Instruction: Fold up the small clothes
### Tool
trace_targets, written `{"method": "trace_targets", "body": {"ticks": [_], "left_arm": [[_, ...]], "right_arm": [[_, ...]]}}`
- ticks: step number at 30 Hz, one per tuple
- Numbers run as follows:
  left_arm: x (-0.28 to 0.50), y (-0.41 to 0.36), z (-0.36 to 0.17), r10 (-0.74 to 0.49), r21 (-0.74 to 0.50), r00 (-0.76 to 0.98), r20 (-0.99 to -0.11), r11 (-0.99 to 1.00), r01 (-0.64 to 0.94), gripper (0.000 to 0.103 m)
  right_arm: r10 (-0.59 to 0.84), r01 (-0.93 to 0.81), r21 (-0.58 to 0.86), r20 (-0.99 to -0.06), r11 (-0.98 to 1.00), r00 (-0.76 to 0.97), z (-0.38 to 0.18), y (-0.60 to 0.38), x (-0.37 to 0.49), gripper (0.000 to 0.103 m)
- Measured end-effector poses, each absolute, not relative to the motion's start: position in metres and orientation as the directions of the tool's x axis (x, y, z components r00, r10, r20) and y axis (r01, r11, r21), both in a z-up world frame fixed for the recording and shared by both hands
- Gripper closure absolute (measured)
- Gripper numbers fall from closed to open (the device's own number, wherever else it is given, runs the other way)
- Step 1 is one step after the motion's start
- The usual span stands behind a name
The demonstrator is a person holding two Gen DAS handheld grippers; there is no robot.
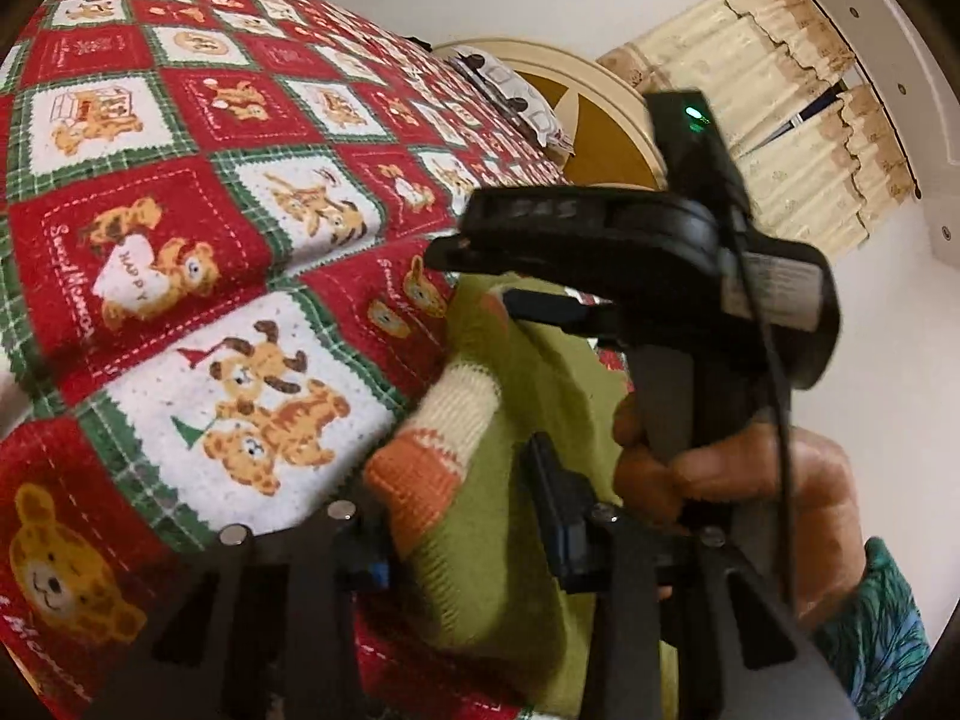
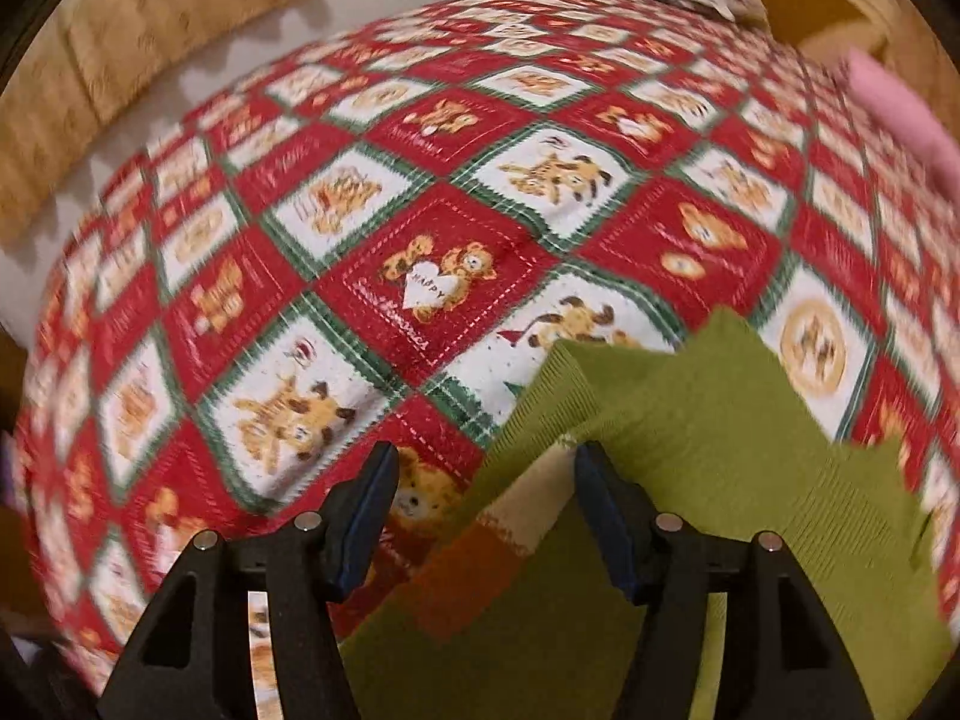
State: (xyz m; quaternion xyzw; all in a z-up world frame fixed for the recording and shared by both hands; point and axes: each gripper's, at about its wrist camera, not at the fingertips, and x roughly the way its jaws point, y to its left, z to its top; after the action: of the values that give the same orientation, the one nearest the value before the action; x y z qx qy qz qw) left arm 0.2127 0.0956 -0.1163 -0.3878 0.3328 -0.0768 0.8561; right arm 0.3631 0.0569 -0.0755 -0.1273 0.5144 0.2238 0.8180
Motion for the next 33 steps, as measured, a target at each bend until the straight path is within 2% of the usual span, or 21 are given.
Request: {"method": "trace_targets", "body": {"ticks": [1,3,4,5,7,12,14,18,22,26,30,33], "left_arm": [[0.213,0.096,-0.117,-0.388,-0.716,0.768,-0.510,0.686,-0.129,0.063],[0.213,0.096,-0.118,-0.386,-0.716,0.768,-0.511,0.686,-0.131,0.063],[0.212,0.096,-0.118,-0.385,-0.714,0.768,-0.513,0.688,-0.132,0.063],[0.212,0.096,-0.117,-0.384,-0.711,0.767,-0.514,0.691,-0.131,0.063],[0.213,0.096,-0.117,-0.385,-0.708,0.766,-0.515,0.694,-0.127,0.063],[0.212,0.094,-0.113,-0.385,-0.698,0.771,-0.507,0.709,-0.105,0.067],[0.208,0.089,-0.105,-0.375,-0.677,0.787,-0.490,0.732,-0.072,0.075],[0.199,0.074,-0.087,-0.357,-0.605,0.818,-0.451,0.796,0.013,0.078],[0.195,0.060,-0.073,-0.371,-0.539,0.823,-0.431,0.837,0.095,0.084],[0.192,0.040,-0.059,-0.369,-0.436,0.819,-0.439,0.885,0.165,0.085],[0.185,0.006,-0.046,-0.356,-0.280,0.825,-0.438,0.926,0.252,0.087],[0.180,-0.014,-0.040,-0.384,-0.228,0.817,-0.430,0.922,0.313,0.089]], "right_arm": [[0.211,-0.515,-0.017,-0.900,0.857,0.382,-0.077,0.061,0.362,0.042],[0.135,-0.548,-0.132,-0.898,0.826,0.420,-0.080,0.068,0.356,0.059],[0.103,-0.548,-0.176,-0.892,0.818,0.440,-0.079,0.067,0.354,0.073],[0.091,-0.532,-0.180,-0.892,0.827,0.443,-0.077,0.062,0.356,0.081],[0.139,-0.496,-0.094,-0.900,0.863,0.414,-0.070,0.047,0.363,0.092],[0.360,-0.382,0.195,-0.830,0.903,0.426,-0.044,-0.008,0.359,0.093],[0.420,-0.345,0.282,-0.792,0.895,0.442,-0.034,-0.030,0.353,0.093],[0.500,-0.283,0.412,-0.727,0.866,0.472,-0.020,-0.069,0.346,0.093],[0.515,-0.237,0.461,-0.705,0.855,0.488,-0.017,-0.095,0.338,0.093],[0.548,-0.201,0.526,-0.670,0.826,0.501,-0.017,-0.123,0.333,0.094],[0.541,-0.195,0.526,-0.657,0.828,0.525,-0.010,-0.147,0.325,0.094],[0.531,-0.183,0.527,-0.646,0.830,0.548,-0.004,-0.168,0.319,0.094]]}}
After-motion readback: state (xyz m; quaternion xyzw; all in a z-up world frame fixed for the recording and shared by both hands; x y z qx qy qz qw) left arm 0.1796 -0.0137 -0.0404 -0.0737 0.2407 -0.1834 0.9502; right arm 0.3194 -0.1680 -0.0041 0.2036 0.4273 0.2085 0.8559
